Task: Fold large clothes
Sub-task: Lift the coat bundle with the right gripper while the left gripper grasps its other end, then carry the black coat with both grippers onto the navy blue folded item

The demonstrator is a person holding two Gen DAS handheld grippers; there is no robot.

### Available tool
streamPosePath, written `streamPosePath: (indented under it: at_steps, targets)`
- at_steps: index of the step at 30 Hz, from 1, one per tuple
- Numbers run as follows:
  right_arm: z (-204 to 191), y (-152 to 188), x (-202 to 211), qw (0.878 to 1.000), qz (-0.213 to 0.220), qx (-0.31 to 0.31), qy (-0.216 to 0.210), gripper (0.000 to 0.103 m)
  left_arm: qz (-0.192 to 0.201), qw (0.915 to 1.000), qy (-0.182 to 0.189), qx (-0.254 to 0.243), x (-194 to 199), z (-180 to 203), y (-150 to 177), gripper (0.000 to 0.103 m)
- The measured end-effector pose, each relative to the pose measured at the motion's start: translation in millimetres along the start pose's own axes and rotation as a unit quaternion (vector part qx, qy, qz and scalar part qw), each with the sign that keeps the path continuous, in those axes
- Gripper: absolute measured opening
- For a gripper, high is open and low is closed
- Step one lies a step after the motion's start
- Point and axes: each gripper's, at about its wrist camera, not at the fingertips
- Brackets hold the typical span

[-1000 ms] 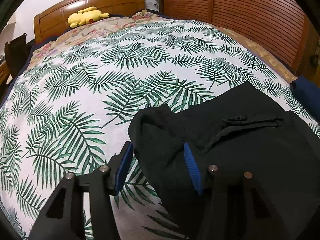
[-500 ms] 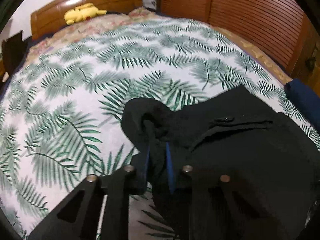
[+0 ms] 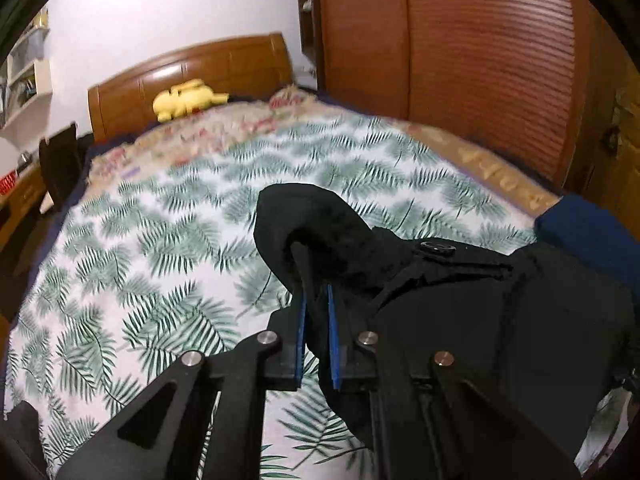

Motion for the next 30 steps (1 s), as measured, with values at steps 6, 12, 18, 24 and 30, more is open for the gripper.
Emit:
streamPosePath:
  at_steps: [6,12,18,24,30]
  targets:
    - [16,-3,67,0.998,0.048,0.017,0.043,0.014,0.040,0.9989,0.004,-0.026,38,54,-31,0.007]
    - [59,6,140,0.992,0.084,0.008,0.099,0.014,0.071,0.9954,0.030,-0.057,57,127,-63,0.007]
    - [99,25,187,0.985,0.085,-0.009,0.149,0.014,0.103,0.9894,0.056,-0.086,62,203,-82,0.007]
    - [140,49,233,0.975,0.096,-0.038,0.197,0.014,0.105,0.9839,0.091,-0.113,55,268,-100,0.007]
    - [180,70,264,0.965,0.090,-0.079,0.232,0.014,0.081,0.9822,0.129,-0.110,21,315,-113,0.007]
Point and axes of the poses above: each gripper's, at about its wrist camera, not at the fingertips, and x roughly against the way its jaws point, z to its right, y to its underside, and after that the axes turned 14 degrees about -z, right-handed
